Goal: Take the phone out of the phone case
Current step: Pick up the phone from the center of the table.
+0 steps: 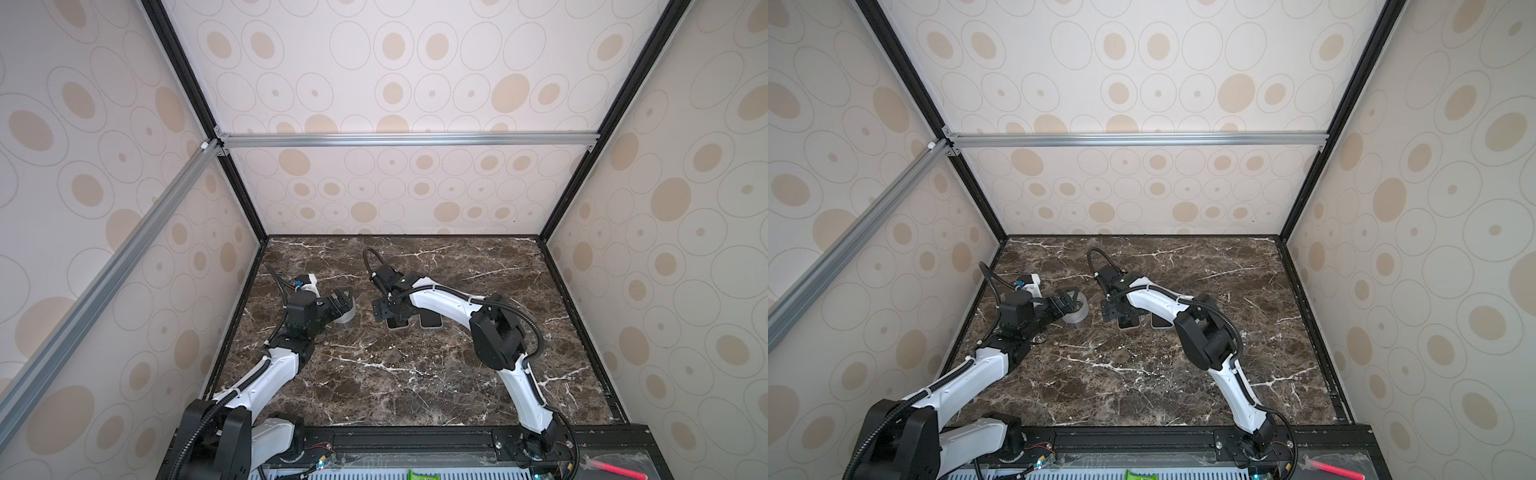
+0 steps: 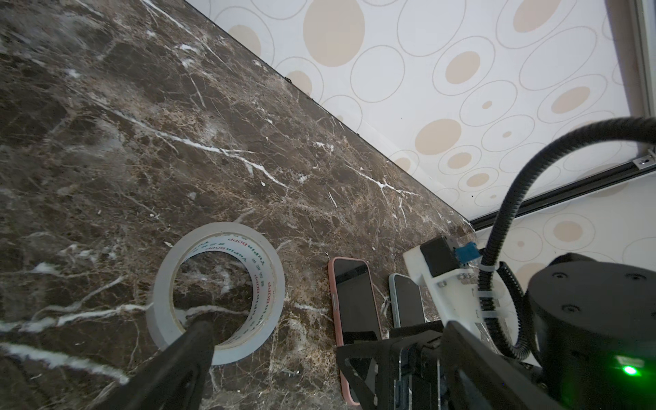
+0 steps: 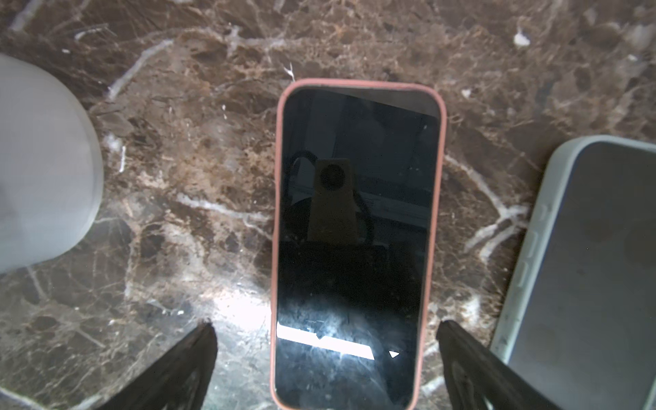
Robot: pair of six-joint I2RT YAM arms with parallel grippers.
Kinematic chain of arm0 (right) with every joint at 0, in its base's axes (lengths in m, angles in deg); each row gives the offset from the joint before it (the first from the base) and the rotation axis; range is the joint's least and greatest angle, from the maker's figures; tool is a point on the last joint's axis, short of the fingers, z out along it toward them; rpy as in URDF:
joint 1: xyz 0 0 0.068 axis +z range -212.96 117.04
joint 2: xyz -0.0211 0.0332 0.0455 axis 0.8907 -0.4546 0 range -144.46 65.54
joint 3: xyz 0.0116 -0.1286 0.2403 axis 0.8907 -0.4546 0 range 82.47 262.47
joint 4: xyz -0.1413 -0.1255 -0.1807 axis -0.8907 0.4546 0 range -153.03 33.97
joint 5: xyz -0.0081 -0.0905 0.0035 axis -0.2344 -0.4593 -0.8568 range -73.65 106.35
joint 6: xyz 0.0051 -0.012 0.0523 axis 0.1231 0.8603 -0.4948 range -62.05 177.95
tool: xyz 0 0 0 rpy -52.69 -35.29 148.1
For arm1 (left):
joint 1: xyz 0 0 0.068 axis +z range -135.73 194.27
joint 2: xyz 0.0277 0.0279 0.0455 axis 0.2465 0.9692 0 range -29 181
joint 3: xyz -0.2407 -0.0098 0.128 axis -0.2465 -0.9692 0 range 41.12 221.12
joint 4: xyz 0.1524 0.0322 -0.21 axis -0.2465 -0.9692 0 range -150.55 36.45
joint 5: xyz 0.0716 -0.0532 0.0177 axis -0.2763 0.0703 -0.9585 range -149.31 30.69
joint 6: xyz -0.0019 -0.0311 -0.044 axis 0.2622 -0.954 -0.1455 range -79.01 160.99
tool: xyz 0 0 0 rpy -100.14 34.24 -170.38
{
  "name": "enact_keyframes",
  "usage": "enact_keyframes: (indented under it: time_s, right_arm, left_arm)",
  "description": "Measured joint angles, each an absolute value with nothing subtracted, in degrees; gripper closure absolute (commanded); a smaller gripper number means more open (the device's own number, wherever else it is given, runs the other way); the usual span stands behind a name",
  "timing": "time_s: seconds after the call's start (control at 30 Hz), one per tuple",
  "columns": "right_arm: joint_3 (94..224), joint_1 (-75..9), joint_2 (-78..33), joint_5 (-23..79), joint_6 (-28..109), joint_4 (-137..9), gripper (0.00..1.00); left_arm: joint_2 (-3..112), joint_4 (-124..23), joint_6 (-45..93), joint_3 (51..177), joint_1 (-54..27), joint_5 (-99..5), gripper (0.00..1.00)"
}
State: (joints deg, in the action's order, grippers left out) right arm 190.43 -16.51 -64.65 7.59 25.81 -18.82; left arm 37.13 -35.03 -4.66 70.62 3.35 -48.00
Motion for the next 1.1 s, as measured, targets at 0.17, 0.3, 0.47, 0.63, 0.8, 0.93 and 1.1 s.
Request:
enact_keyframes:
  time_s: [0.17,0.3,0.47,0.63,0.8,0.93,1.1]
  right_arm:
    - [191.37,-16.46,-65.0,7.02,25.81,-16.86,0.0]
    - [192.81,-16.46,-66.07,6.89,25.81,-16.05,0.0]
    - [194.03,-16.44,-67.77,6.8,25.81,-14.89,0.0]
    - [194.23,-16.4,-68.6,6.41,25.76,-13.71,0.0]
    - [195.15,-16.4,-68.6,6.0,25.48,-12.88,0.06]
    - [195.3,-16.4,-68.62,6.02,24.95,-12.77,0.11]
    - [195.32,-16.4,-69.17,6.13,24.76,-12.68,0.13]
  left_arm:
    - [37.11,-34.75,-4.68,70.2,3.68,-47.76,0.01]
    - [37.11,-34.7,-4.68,70.07,3.88,-47.58,0.01]
    - [37.11,-34.31,-4.68,69.7,3.94,-47.58,0.01]
    - [37.11,-34.29,-4.7,69.39,3.94,-47.58,0.01]
    - [37.11,-34.05,-4.7,69.39,3.98,-47.51,0.01]
    - [37.11,-33.85,-4.7,69.37,3.98,-47.21,0.01]
    - [37.11,-33.72,-4.7,69.37,4.01,-46.92,0.01]
